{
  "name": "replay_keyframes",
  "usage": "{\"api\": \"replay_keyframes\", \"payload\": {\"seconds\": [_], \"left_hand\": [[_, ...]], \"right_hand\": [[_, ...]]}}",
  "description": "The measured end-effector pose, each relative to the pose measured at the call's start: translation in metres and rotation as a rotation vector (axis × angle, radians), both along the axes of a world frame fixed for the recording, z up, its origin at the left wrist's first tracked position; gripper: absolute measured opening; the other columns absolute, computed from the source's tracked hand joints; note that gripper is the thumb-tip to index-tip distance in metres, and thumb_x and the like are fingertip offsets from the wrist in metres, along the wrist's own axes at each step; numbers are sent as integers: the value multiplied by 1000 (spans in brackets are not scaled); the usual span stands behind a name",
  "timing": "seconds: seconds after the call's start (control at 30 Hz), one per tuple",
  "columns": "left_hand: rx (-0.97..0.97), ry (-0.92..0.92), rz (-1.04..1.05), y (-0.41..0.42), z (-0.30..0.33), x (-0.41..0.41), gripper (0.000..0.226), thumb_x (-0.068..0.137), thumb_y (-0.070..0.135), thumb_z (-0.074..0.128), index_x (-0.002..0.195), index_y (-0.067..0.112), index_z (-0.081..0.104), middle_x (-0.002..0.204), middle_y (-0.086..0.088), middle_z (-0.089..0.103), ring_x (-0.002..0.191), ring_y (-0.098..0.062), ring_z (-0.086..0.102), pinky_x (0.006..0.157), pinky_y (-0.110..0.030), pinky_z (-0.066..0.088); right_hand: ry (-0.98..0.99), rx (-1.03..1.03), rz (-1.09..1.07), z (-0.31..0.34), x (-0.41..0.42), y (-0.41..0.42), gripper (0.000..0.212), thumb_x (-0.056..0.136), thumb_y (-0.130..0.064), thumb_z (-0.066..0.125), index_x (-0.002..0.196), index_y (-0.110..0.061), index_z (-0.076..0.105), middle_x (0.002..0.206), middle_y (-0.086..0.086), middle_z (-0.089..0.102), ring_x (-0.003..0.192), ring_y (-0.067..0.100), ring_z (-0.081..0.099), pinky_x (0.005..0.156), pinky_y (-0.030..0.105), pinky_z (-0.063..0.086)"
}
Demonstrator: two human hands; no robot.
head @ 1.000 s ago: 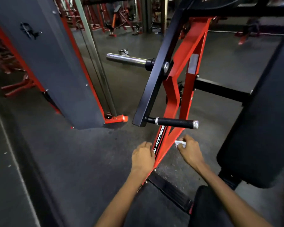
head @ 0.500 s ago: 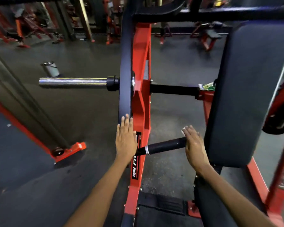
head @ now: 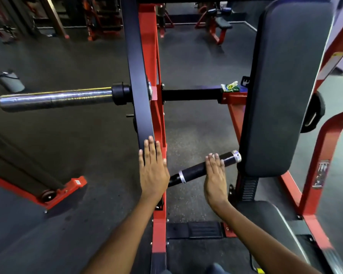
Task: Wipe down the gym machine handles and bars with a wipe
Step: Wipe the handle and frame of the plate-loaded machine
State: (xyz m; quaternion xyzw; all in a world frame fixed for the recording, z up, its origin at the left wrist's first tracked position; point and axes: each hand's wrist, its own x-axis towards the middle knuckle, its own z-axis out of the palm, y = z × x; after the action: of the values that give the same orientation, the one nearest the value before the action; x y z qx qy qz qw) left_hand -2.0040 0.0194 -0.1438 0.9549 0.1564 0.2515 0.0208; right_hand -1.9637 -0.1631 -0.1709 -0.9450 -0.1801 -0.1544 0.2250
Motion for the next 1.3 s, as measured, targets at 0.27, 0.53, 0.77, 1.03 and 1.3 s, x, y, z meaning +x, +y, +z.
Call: {"api": "replay_keyframes", "payload": {"seconds": [0.27, 0.53, 0.77, 1.03, 1.3], "left_hand": [[-30, -13, -18, 0, 1, -1, 58, 100, 22, 31, 152, 0, 17, 160, -17, 6, 149, -30, 9, 121, -43, 3], [-26, 4, -14, 0, 1, -1, 59, 100, 22, 30, 152, 0, 15, 161, -16, 3, 149, -30, 6, 121, -42, -4], [-45, -18, -28, -1, 2, -2, 59, 99, 21, 32, 152, 0, 17, 161, -17, 8, 149, -29, 6, 121, -42, -2], [-32, -11, -26, -1, 0, -3, 57, 100, 21, 28, 152, 0, 16, 161, -17, 6, 149, -29, 5, 121, -42, -3], [-44, -15, -22, -2, -1, -2, 57, 100, 20, 31, 152, 1, 17, 161, -16, 5, 149, -29, 4, 121, -46, 7]], "right_hand": [[-14, -72, 454, 17, -17, 8, 70, 71, 25, 37, 135, -3, 47, 141, 11, 47, 135, 20, 37, 118, 31, 14], [135, -253, -45, 48, 48, -26, 29, 75, -1, 45, 98, 1, 62, 91, 18, 61, 93, 37, 57, 114, 46, 17], [18, -149, 234, 4, -7, 37, 46, 76, 1, 32, 112, 2, 61, 111, 17, 64, 112, 33, 57, 115, 38, 20], [-7, -106, 589, -25, -28, -47, 83, 70, 26, 29, 145, -8, 29, 154, 7, 23, 144, 18, 17, 119, 33, 8], [-71, 138, -10, -2, 26, -71, 80, 75, 29, 30, 147, -6, 19, 156, 8, 16, 145, 21, 8, 119, 37, 4]]}}
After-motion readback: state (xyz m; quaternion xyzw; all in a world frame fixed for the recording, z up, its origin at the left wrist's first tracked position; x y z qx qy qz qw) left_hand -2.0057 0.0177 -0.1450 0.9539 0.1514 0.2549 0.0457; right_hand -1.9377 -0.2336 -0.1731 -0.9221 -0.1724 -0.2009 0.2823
